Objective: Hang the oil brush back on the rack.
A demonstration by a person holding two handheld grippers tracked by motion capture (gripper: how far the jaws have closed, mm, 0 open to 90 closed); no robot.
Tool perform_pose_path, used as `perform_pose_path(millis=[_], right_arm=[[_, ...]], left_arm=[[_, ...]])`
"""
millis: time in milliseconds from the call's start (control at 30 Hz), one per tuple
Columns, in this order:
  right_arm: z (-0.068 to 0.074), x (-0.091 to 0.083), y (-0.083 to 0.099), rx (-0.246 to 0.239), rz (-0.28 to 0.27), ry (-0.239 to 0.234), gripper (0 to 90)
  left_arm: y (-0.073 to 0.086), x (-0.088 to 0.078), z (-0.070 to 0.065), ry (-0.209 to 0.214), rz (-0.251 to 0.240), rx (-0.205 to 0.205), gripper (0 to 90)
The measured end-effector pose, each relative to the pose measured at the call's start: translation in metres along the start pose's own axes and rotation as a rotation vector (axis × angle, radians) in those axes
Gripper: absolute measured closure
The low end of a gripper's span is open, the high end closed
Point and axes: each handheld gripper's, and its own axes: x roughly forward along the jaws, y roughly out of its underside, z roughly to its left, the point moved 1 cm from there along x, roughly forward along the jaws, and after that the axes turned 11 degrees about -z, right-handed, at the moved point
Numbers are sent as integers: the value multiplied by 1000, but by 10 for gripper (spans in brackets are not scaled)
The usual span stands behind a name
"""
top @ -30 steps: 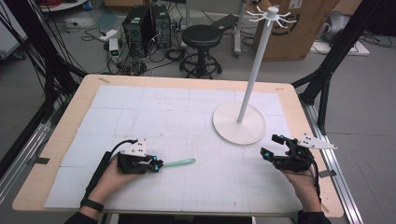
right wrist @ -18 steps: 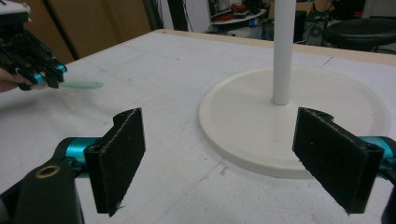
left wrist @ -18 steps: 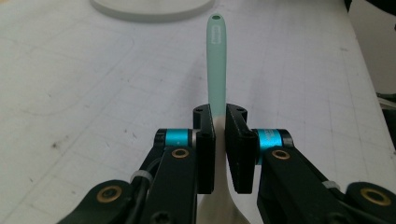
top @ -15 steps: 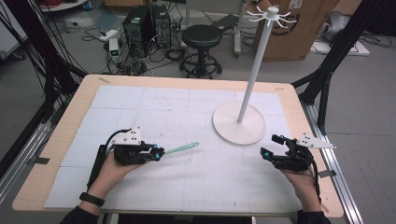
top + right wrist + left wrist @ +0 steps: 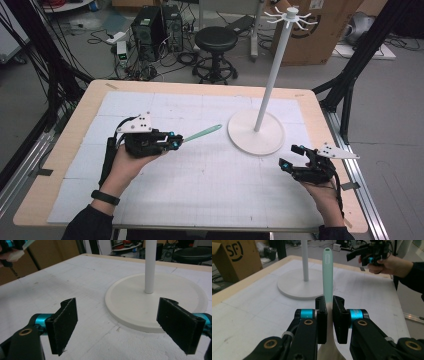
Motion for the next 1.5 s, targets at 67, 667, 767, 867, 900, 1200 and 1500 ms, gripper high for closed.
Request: perform_pose_path(millis=[67,667,767,867,900,1200,1500], right_arm=[[0,0,0,0,0,1,163],[0,0,0,4,0,-5,162],[0,0,0,3,-2,-7,162],[-1,0,0,3,-3,-6,162],[-1,0,0,5,-2,-7,162],[-1,-1,0,11,-4,-8,163],[-2,-1,0,12,-7,-11,163]], left_arm=[[-8,1,3,1,-25,-9,827],[-85,28,10,-11,-101,25,827],[-98,34,11,-9,-101,35,827],[-111,39,11,-6,-109,41,827],[-115,41,11,-4,-113,39,827],[-141,55,8,7,-128,58,827],[-161,69,6,9,-147,70,827]])
